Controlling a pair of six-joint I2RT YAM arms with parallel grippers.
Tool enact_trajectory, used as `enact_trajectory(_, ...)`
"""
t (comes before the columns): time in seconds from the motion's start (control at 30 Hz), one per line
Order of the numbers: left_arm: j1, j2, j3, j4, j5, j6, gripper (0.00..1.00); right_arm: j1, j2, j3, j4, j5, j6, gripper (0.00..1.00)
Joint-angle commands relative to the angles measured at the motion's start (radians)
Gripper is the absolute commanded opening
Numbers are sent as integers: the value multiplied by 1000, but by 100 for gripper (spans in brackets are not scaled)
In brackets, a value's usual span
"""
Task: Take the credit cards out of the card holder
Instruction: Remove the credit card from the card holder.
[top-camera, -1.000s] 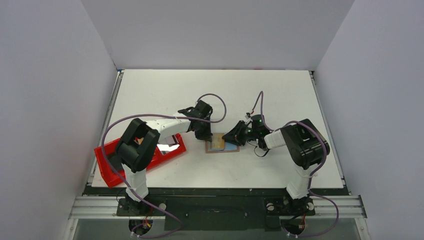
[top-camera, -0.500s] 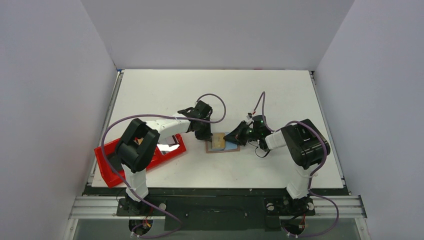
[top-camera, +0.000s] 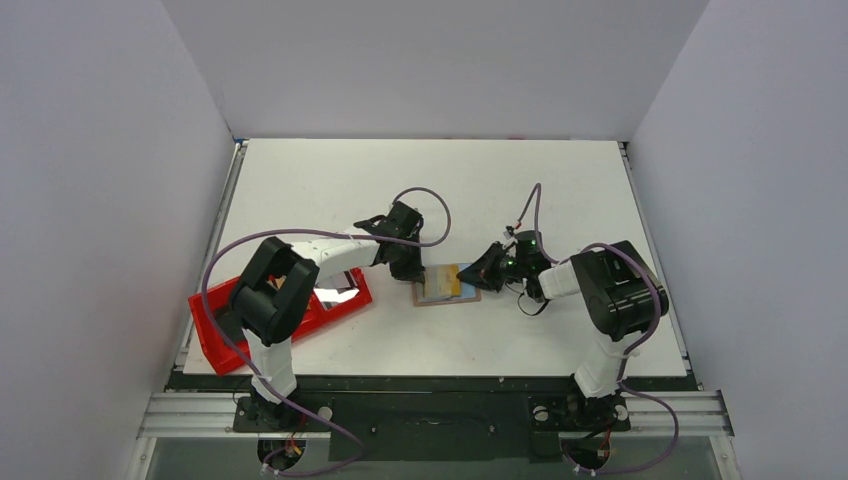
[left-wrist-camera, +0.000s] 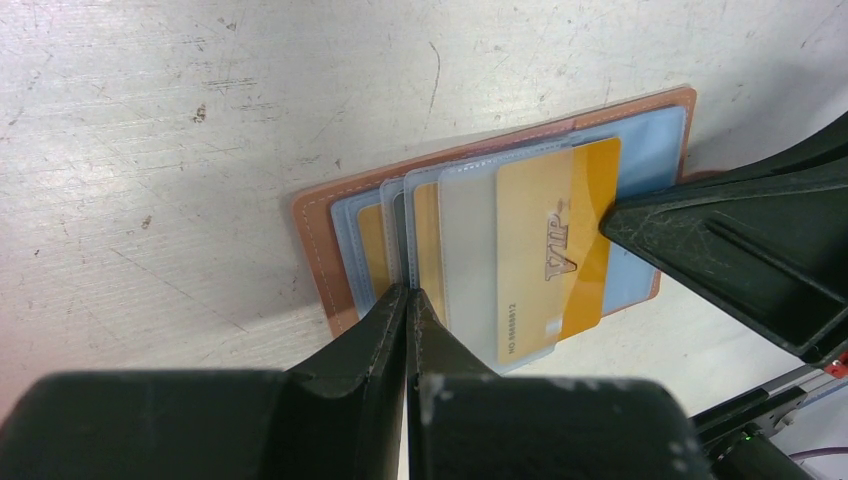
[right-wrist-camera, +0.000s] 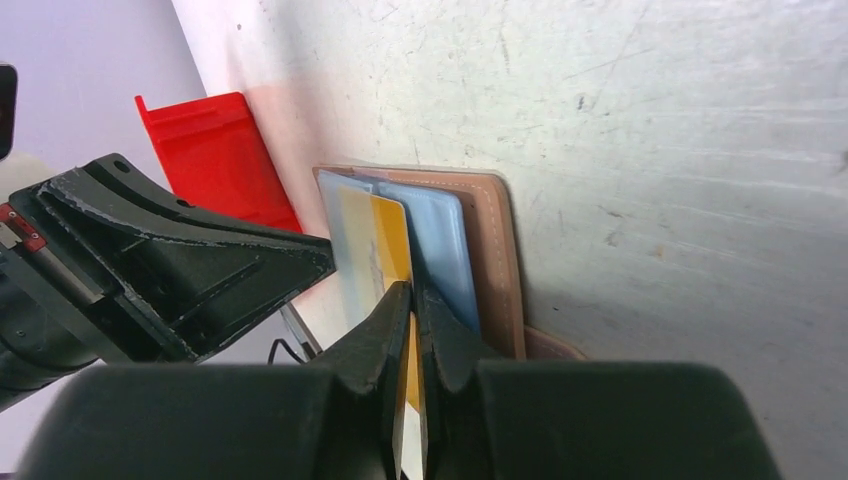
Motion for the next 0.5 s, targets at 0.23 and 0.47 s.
enact_trajectory(0.23,-2,49,-45,-67,-39,14,0,10,-12,8,11,-1,-40,34)
enact_trajectory(0.47,-3,51,-43,-65,-36,14,0,45,22,22,21,-2,-32,33)
